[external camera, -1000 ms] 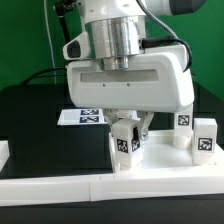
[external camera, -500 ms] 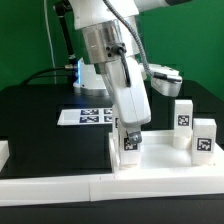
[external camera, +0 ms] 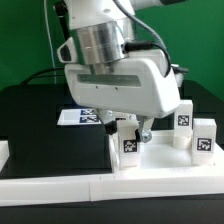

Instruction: Assemble square table

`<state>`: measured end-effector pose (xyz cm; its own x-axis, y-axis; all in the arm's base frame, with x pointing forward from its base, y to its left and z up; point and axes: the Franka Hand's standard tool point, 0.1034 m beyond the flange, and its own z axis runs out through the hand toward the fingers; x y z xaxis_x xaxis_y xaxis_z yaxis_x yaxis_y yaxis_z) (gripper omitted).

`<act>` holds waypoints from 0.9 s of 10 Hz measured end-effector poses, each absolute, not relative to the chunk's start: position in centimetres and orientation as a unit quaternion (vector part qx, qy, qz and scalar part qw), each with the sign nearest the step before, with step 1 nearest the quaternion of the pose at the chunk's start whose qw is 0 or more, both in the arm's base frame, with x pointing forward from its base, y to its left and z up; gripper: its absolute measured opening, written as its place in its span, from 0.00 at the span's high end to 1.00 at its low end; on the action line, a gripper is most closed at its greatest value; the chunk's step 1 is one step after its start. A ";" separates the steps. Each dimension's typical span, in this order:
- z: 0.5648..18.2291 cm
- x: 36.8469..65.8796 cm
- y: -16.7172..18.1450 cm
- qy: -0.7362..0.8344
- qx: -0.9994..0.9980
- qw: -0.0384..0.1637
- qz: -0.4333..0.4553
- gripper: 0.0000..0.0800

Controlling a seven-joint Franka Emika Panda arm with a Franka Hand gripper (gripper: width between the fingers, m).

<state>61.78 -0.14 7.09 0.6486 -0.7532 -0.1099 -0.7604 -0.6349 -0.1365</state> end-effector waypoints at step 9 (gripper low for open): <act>7.4 62.6 0.4 0.190 -0.980 0.054 -0.026 0.62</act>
Offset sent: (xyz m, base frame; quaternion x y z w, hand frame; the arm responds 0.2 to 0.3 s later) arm 0.0028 0.0159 0.0100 -0.0264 0.0552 -0.3627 0.9299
